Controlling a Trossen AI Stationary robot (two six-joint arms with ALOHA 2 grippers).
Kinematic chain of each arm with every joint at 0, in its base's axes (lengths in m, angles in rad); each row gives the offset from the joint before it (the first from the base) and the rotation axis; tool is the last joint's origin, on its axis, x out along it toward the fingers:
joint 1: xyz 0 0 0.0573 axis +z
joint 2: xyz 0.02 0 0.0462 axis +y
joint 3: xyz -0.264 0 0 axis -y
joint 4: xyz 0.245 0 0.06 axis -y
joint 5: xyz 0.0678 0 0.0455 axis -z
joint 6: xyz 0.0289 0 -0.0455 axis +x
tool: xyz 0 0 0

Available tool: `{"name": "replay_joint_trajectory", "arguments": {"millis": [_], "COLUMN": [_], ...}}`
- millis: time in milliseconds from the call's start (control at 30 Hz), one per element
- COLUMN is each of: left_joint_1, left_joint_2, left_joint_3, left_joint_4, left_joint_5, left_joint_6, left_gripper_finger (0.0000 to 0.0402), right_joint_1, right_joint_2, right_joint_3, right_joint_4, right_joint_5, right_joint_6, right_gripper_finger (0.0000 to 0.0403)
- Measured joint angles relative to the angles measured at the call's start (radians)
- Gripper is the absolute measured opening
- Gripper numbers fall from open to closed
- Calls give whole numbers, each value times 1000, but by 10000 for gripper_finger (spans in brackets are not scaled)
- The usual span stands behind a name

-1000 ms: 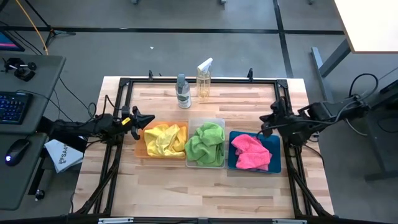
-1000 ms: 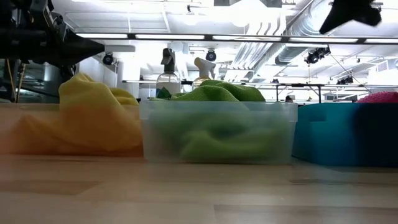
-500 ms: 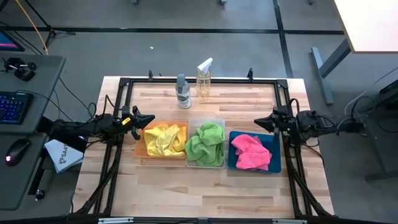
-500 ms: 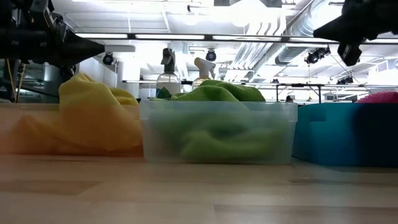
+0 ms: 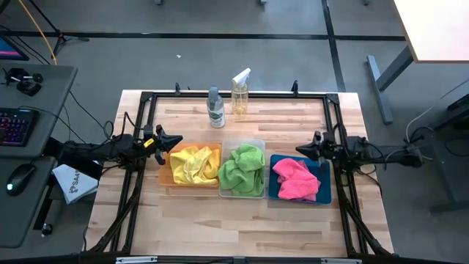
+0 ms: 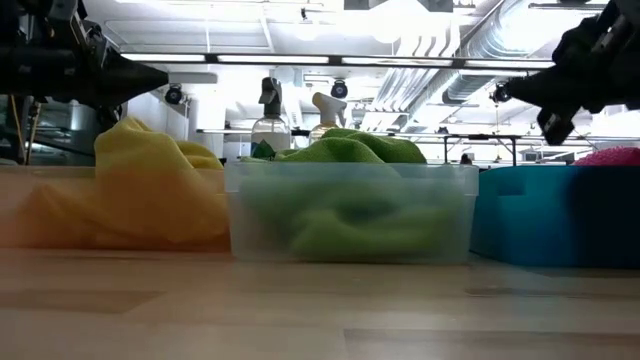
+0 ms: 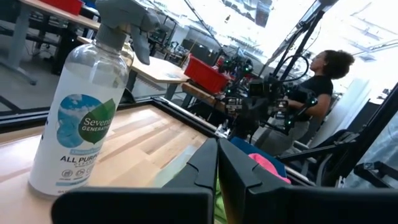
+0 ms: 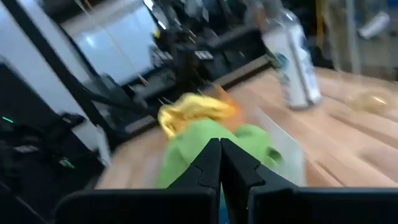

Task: Sort microfiber towel by color & place in baskets
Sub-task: Return to Home Position

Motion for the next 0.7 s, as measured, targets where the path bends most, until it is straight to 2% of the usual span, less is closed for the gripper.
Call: {"name": "replay_joint_trajectory", "arguments": {"millis": [100,233,700], "left_joint_1": [0,0,0], "left_joint_2": [1,1,1], "left_joint_3": [0,0,0], "left_joint_4": [-4,-4,-3], "left_joint_5": [0,0,0], "left_joint_6": [0,0,0], "left_gripper_finger": [1,1,1], "right_joint_1": [7,6,6], "right_joint_2": [-2,16,20], "right_joint_3": [-65,-65,-65], "right_joint_4": [137,131,129], "right_joint_5": [-4,7,9], "right_joint_6": [-5,-62,-62], "right_gripper_finger": [0,0,0]}}
